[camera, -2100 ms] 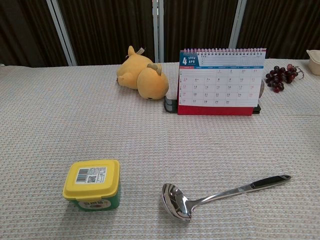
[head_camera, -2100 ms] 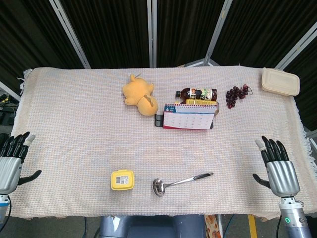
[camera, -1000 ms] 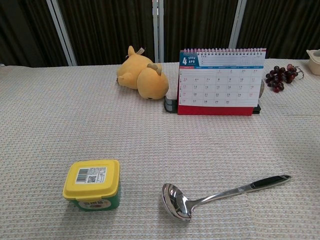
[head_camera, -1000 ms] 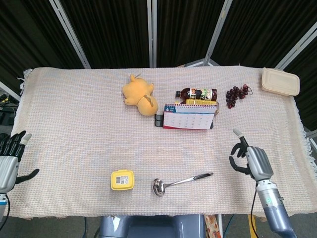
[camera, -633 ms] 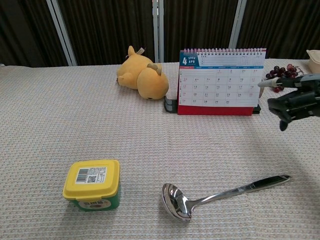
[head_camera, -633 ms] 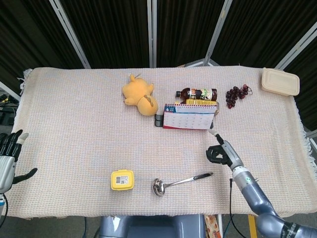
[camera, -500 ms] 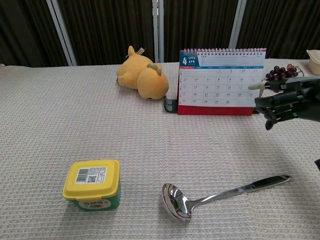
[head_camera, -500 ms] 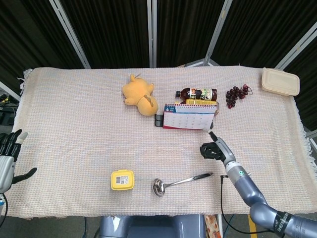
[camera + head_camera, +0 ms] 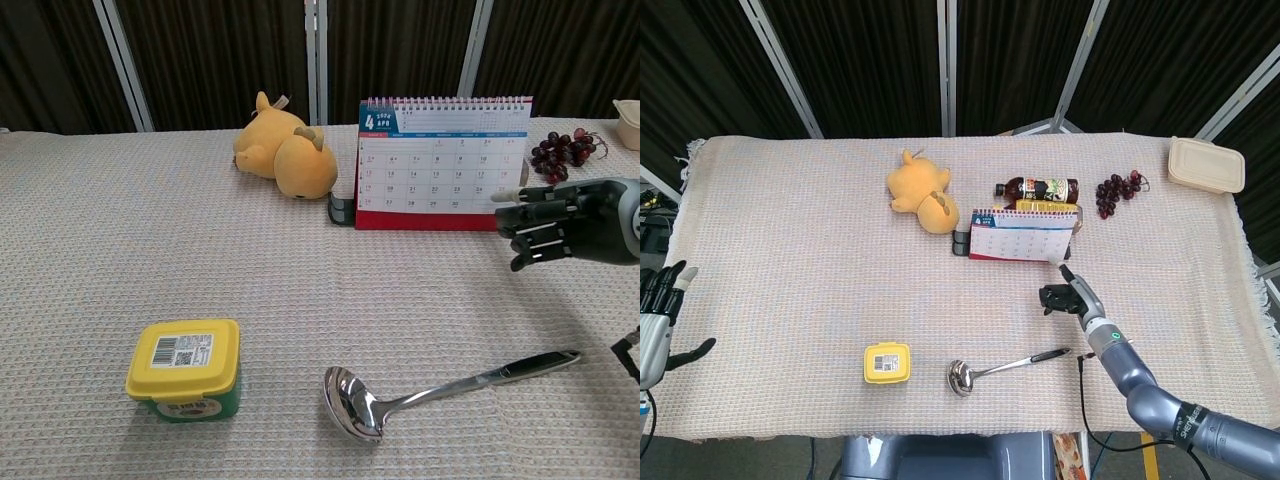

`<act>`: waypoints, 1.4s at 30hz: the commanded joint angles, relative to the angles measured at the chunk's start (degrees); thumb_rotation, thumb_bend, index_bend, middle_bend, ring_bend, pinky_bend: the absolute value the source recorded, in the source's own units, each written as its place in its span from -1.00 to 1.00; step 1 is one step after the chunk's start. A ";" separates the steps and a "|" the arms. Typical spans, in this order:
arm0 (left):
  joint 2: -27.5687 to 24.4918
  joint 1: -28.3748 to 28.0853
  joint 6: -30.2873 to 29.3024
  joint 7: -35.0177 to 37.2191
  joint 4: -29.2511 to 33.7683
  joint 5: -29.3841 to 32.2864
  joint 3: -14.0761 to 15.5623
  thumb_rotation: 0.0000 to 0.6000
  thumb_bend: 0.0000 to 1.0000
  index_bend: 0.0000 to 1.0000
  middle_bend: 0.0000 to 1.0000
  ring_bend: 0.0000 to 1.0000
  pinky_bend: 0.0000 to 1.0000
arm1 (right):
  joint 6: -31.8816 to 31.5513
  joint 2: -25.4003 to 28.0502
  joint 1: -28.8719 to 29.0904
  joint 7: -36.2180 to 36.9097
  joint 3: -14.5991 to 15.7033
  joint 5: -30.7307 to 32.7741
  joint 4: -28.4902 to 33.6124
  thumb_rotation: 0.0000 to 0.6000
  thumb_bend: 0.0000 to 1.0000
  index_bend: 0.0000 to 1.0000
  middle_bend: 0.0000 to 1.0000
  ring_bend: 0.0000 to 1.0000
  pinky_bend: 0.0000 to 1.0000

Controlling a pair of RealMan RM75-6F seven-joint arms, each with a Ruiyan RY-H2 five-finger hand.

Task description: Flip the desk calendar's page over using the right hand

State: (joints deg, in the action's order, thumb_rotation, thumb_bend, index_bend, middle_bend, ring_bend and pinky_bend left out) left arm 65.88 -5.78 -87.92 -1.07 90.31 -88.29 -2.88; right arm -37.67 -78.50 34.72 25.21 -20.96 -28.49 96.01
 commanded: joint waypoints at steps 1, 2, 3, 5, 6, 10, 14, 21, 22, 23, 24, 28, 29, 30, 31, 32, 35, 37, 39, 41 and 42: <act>0.02 -0.01 -0.09 -0.04 0.06 -0.09 -0.02 1.00 -1.00 -1.00 -1.00 -1.00 -1.00 | 0.02 -0.41 -0.06 0.29 -0.05 0.12 -0.74 1.00 -0.06 -0.98 0.40 0.43 0.13; 0.03 -0.01 -0.10 -0.05 0.08 -0.14 0.00 1.00 -1.00 -1.00 -1.00 -1.00 -1.00 | -0.03 -0.53 -0.06 0.37 -0.08 0.19 -0.99 1.00 -0.06 -0.98 0.40 0.43 0.13; 0.06 -0.02 -0.08 -0.05 0.09 -0.16 0.01 1.00 -1.00 -1.00 -1.00 -1.00 -1.00 | -0.05 -0.63 -0.04 0.40 -0.09 0.29 -1.27 1.00 -0.06 -0.98 0.40 0.43 0.13; 0.15 -0.10 0.05 -0.07 0.03 -0.18 0.03 1.00 -1.00 -1.00 -1.00 -1.00 -1.00 | -0.23 -0.90 0.07 0.37 -0.08 0.69 -2.03 1.00 -0.06 -0.98 0.40 0.43 0.13; 0.20 -0.14 0.17 -0.13 -0.01 -0.17 0.06 1.00 -1.00 -1.00 -1.00 -1.00 -1.00 | -0.31 -1.10 0.18 0.30 -0.06 0.92 -2.49 1.00 -0.06 -0.98 0.40 0.43 0.13; 0.27 -0.20 0.19 -0.29 -0.02 -0.22 0.04 1.00 -1.00 -1.00 -1.00 -1.00 -1.00 | 0.00 -1.82 0.79 -0.09 0.23 2.27 -4.49 1.00 -0.06 -0.98 0.40 0.43 0.13; 0.32 -0.23 0.09 -0.13 -0.12 -0.29 -0.02 1.00 -1.00 -1.00 -1.00 -1.00 -1.00 | 0.95 -2.81 1.56 -0.42 0.52 3.69 -6.90 1.00 -0.05 -0.98 0.40 0.43 0.13; 0.47 -0.46 0.39 -0.07 -0.26 -0.32 -0.05 1.00 -1.00 -1.00 -1.00 -1.00 -1.00 | 2.01 -4.66 3.12 -0.91 -0.17 4.39 -9.59 1.00 -0.03 -0.89 0.40 0.43 0.13; 0.46 -0.46 0.36 -0.03 -0.26 -0.34 -0.06 1.00 -1.00 -1.00 -1.00 -1.00 -1.00 | 2.13 -4.85 3.34 -0.96 -0.34 4.38 -9.73 1.00 -0.03 -0.87 0.40 0.43 0.13; 0.44 -0.46 0.31 0.01 -0.25 -0.39 -0.06 1.00 -1.00 -1.00 -1.00 -1.00 -1.00 | 2.20 -5.22 3.76 -1.14 -0.59 4.31 -9.91 1.00 -0.03 -0.85 0.40 0.43 0.13; 0.43 -0.46 0.29 0.04 -0.24 -0.40 -0.07 1.00 -1.00 -1.00 -1.00 -1.00 -1.00 | 2.18 -5.44 4.01 -1.27 -0.70 4.33 -10.04 1.00 -0.02 -0.83 0.41 0.43 0.13; 0.34 -0.47 0.29 0.33 -0.26 -0.52 -0.01 1.00 -1.00 -1.00 -1.00 -1.00 -1.00 | 1.15 -6.45 5.36 -2.59 -1.16 3.71 -9.75 1.00 -0.01 -0.76 0.41 0.43 0.13; 0.33 -0.49 0.34 0.47 -0.31 -0.49 0.00 1.00 -1.00 -1.00 -1.00 -1.00 -1.00 | 0.74 -6.65 5.68 -2.89 -1.35 3.65 -9.43 1.00 -0.01 -0.75 0.41 0.43 0.13; 0.31 -0.49 0.37 0.60 -0.34 -0.46 -0.01 1.00 -1.00 -1.00 -1.00 -1.00 -1.00 | 0.49 -6.75 5.86 -3.07 -1.47 3.69 -9.24 1.00 0.00 -0.73 0.41 0.43 0.13; 0.27 -0.50 0.42 0.79 -0.37 -0.43 0.00 1.00 -1.00 -1.00 -1.00 -1.00 -1.00 | 0.17 -6.82 6.16 -3.36 -1.66 3.74 -8.88 1.00 0.00 -0.72 0.41 0.43 0.13; 0.26 -0.51 0.44 0.85 -0.38 -0.42 0.00 1.00 -1.00 -1.00 -1.00 -1.00 -1.00 | 0.03 -6.84 6.26 -3.46 -1.74 3.74 -8.74 1.00 0.00 -0.69 0.41 0.43 0.13; 0.14 -0.51 0.45 1.30 -0.50 -0.45 0.02 1.00 -1.00 -1.00 -1.00 -1.00 -1.00 | -1.82 -6.71 6.61 -4.18 -2.47 3.18 -6.78 1.00 0.01 -0.62 0.41 0.43 0.13; 0.09 -0.53 0.55 1.49 -0.58 -0.42 0.05 1.00 -1.00 -1.00 -1.00 -1.00 -1.00 | -3.18 -6.23 6.55 -4.67 -2.91 2.66 -5.10 1.00 0.01 -0.55 0.41 0.43 0.13; 0.06 -0.55 0.61 1.66 -0.63 -0.35 0.04 1.00 -1.00 -1.00 -1.00 -1.00 -1.00 | -6.94 -5.14 6.22 -5.91 -3.87 0.21 -2.13 1.00 0.01 -0.48 0.40 0.43 0.13; 0.04 -0.57 0.64 1.75 -0.63 -0.34 0.04 1.00 -1.00 -1.00 -1.00 -1.00 -1.00 | -10.22 -4.42 5.36 -6.40 -4.39 -1.63 0.58 1.00 0.01 -0.42 0.38 0.41 0.12; 0.04 -0.57 0.63 1.78 -0.62 -0.36 0.05 1.00 -1.00 -1.00 -1.00 -1.00 -1.00 | -12.13 -4.12 4.84 -6.51 -4.82 -2.76 1.91 1.00 0.01 -0.38 0.36 0.40 0.11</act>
State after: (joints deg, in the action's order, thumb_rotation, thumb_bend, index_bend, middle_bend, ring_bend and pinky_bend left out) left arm 65.92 -6.35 -87.29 0.70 89.69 -88.64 -2.84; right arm -45.51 -83.84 40.63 19.73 -24.58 -28.34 94.32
